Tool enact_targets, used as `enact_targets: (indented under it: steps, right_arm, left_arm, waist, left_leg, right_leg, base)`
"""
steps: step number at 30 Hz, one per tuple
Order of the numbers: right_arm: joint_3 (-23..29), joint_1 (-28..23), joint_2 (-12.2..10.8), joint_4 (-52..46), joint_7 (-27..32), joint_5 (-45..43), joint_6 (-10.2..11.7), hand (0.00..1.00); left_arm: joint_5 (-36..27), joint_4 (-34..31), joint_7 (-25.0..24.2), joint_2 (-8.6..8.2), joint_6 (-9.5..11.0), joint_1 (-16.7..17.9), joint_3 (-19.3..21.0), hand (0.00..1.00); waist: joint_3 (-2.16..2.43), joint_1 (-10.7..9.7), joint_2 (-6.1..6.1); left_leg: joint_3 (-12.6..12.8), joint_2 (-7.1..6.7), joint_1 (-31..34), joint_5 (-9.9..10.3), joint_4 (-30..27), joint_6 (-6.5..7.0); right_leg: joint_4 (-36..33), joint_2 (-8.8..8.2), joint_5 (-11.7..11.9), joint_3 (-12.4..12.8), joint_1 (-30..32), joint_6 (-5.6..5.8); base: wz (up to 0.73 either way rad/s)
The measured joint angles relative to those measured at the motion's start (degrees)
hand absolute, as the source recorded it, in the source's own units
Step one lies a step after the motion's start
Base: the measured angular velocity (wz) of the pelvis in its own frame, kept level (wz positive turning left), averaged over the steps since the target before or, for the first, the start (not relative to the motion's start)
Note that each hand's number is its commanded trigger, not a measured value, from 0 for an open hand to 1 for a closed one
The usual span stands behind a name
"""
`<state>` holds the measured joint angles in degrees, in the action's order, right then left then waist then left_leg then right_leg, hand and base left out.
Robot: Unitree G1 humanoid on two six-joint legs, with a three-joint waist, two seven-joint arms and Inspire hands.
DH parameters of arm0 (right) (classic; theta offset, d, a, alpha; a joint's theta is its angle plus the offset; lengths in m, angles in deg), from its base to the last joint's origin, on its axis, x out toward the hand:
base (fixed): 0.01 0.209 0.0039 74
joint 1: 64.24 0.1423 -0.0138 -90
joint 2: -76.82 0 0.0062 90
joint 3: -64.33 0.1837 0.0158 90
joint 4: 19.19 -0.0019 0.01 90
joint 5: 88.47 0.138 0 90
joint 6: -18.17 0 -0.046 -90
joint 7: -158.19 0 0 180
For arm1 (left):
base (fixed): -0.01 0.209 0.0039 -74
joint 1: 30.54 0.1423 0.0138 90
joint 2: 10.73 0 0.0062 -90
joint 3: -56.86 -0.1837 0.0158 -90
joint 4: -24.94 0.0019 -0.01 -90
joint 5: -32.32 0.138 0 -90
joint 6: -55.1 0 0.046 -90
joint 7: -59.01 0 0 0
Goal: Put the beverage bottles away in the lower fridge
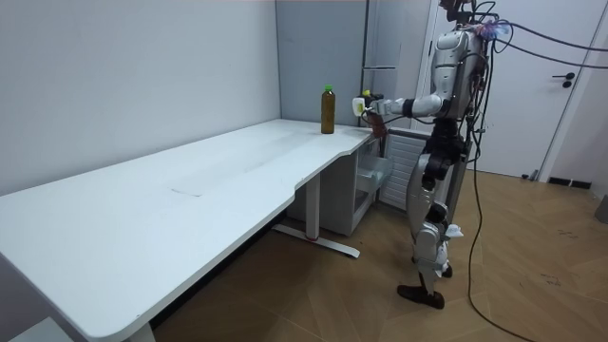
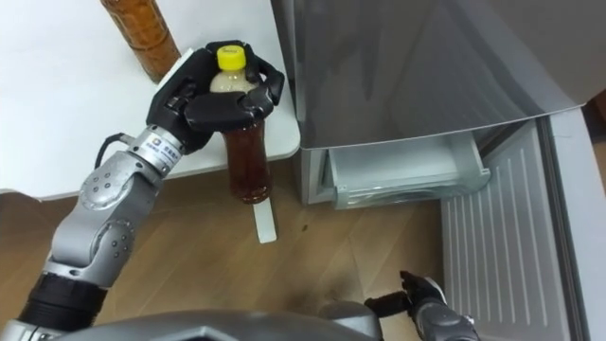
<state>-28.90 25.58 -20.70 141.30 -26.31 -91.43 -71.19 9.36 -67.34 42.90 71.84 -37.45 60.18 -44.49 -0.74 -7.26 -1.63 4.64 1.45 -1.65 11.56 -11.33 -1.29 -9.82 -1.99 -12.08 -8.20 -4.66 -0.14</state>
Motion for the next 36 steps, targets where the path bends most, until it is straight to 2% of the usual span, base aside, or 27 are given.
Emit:
enact_targets:
  steps: [3,10,13,15,18,23,30,36]
  right_arm:
    - [-0.8,0.19,-0.14,-3.35,-0.7,-0.11,-0.8,0.0]
    - [-2.82,0.74,-1.68,-15.93,-3.78,-1.15,-0.64,0.0]
    - [-6.0,-0.34,-1.74,-23.27,-5.07,-1.81,-0.61,0.0]
    - [-7.27,-0.86,-1.78,-26.05,-5.68,-1.93,-0.62,0.0]
    - [-8.22,-1.41,-1.69,-29.86,-6.97,-2.11,-0.62,0.0]
    - [-10.52,-1.63,-1.65,-35.54,-8.26,-1.33,-0.61,0.0]
    - [-14.25,-1.59,-2.52,-39.03,-13.67,0.76,-0.29,0.0]
    - [-15.36,-1.62,-1.11,-45.48,-19.48,0.78,-0.42,0.0]
  left_arm:
    - [-0.4,-0.13,-1.19,-0.55,0.0,-0.01,-0.1,1.0]
    - [-6.56,-2.13,-2.16,-0.59,0.0,0.34,-0.15,1.0]
    - [-6.56,-3.41,-2.78,0.35,0.43,0.95,-0.16,1.0]
    - [-6.54,-3.39,-3.1,0.41,0.46,1.87,-0.18,1.0]
    - [-6.49,-3.38,-4.34,0.82,0.46,3.34,-0.19,1.0]
    - [-6.52,-3.3,-4.91,1.26,0.48,3.8,-0.4,1.0]
    - [-7.58,-3.3,-4.9,1.24,0.55,4.5,-4.23,1.0]
    - [-10.53,-3.14,-6.59,1.67,0.54,6.28,-4.75,1.0]
  waist:
    - [0.12,1.45,0.18]
    - [0.19,4.0,0.12]
    - [0.28,5.03,0.14]
    - [0.3,5.57,0.14]
    - [0.28,5.86,0.11]
    - [0.23,5.92,0.09]
    - [0.01,5.98,0.13]
    - [-0.09,6.01,0.14]
  left_leg:
    - [-0.04,0.03,0.09,0.0,-0.03,0.0]
    - [-0.2,0.09,0.05,0.0,0.0,0.0]
    - [-0.22,0.1,-0.01,0.0,-0.11,0.0]
    - [-0.24,0.09,-0.08,0.0,-0.07,0.0]
    - [-0.6,0.08,-0.08,0.0,-0.02,0.0]
    - [-0.96,0.01,-0.02,0.0,-0.06,0.0]
    - [-1.53,-0.02,1.18,0.0,-0.81,0.0]
    - [-1.55,-0.04,1.03,0.0,-0.86,0.0]
  right_leg:
    - [-0.25,0.01,0.01,0.3,0.65,-0.01]
    - [-0.79,0.05,0.01,0.29,0.78,-0.02]
    - [-0.81,0.04,0.01,0.02,0.6,-0.02]
    - [-0.83,0.04,0.01,0.09,0.45,-0.02]
    - [-0.85,0.02,0.01,0.02,0.42,-0.02]
    - [-0.81,-0.02,0.01,-0.44,0.12,-0.01]
    - [-0.87,-0.1,0.01,-1.29,0.64,-0.01]
    - [-0.89,-0.16,0.01,-1.38,0.41,-0.01]
  base:
    - [-0.07]
    - [0.0]
    - [0.04]
    - [0.0]
    - [0.0]
    - [0.07]
    - [0.05]
    - [0.0]
